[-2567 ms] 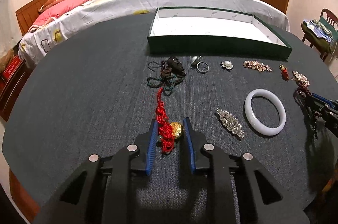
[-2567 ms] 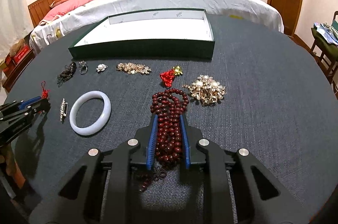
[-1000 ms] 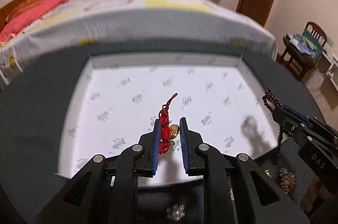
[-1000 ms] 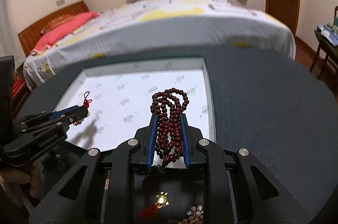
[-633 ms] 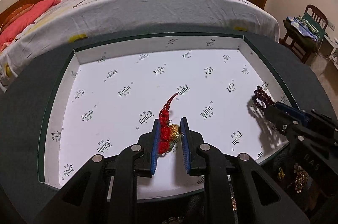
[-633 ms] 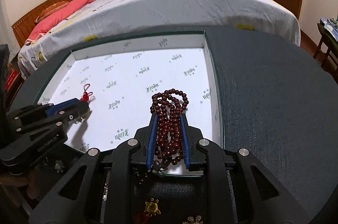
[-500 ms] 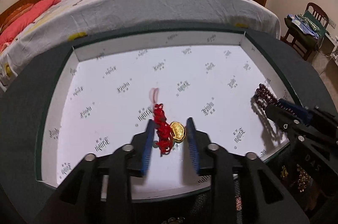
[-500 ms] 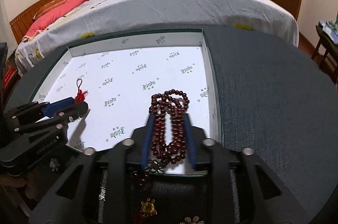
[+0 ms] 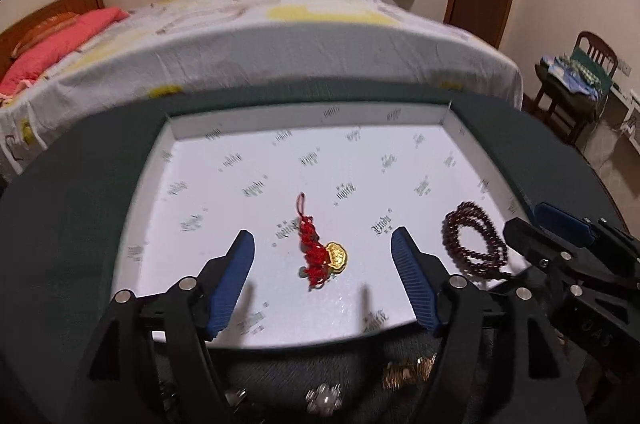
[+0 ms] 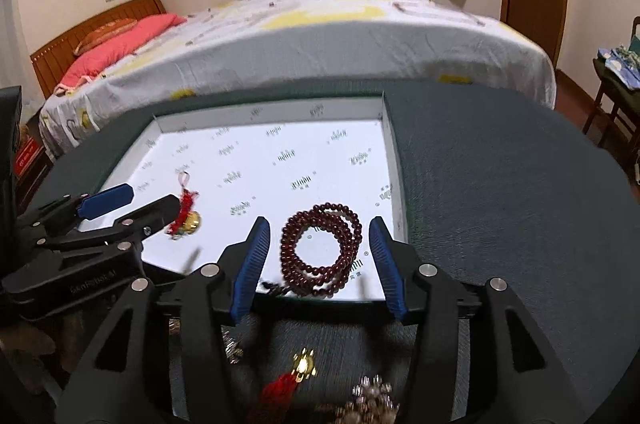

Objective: Organize jewelry
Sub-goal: 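Open the right tool over the box while the left releases the tassel inside, then move the right tool to the white jade bangle while the left withdraws from the box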

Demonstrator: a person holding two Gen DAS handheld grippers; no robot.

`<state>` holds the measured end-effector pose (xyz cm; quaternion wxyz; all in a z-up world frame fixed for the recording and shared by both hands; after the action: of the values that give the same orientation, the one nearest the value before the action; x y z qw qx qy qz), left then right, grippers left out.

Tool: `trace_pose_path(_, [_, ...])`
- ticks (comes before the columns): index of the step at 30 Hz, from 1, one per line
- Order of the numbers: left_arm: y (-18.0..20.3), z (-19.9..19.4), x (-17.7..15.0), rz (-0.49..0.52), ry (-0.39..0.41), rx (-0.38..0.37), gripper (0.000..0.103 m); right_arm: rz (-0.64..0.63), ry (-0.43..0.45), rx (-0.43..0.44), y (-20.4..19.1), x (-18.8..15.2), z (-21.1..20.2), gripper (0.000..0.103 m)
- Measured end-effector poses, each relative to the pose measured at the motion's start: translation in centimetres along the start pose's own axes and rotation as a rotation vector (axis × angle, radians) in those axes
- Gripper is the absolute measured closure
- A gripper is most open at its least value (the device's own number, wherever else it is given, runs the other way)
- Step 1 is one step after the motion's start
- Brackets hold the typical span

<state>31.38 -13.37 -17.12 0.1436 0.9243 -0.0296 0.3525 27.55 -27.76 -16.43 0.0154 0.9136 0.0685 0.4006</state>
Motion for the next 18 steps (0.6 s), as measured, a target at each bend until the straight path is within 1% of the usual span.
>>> trace_pose_path(2, [-0.4, -1.9, 0.1, 0.003, 0.042, 0.017, 0.030, -0.003, 0.030, -0.007, -0.3, 0.0, -1.6, 0.048])
trace_pose_path(4, [-1.0, -4.0, -0.2, 0.002, 0.081, 0.027, 0.029, -0.006, 0.051, -0.011, -0.8, -0.2, -3.1, 0.048])
trace_pose_path(6, [-1.9, -5.8, -1.1, -0.001, 0.099, 0.041, 0.029, -0.013, 0.072, -0.015, -1.5, -0.9, -4.7, 0.048])
trace_pose_path(10, [-3.9, -8.6, -3.4, -0.014, 0.098, 0.077, 0.029, -0.037, 0.101, -0.024, -3.7, -2.9, -7.5, 0.048])
trace_pose_path(13, [-5.2, -10.4, -5.3, -0.037, 0.093, 0.107, 0.029, -0.043, 0.104, -0.009, -5.3, -4.7, -8.7, 0.048])
trace_pose_path(15, [-6.2, -11.4, -6.5, -0.064, 0.088, 0.121, 0.029, -0.058, 0.092, 0.002, -6.7, -6.2, -9.1, 0.048])
trace_pose_path(18, [-7.3, -12.3, -8.3, -0.089, 0.070, 0.143, 0.029, -0.068, 0.047, 0.045, -8.5, -8.2, -9.0, 0.048])
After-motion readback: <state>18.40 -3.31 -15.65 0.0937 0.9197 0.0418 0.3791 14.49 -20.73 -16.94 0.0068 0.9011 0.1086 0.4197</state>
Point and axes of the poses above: each gripper's, at about its wrist camera, not at the fingertips, and z roughly the way its jaws point, y to its right, x to its top, the point moved 7 cm from there along z, roughly the way its jaws point, and after that the axes turned 15 degrees about -z, right-handed, at the moved point
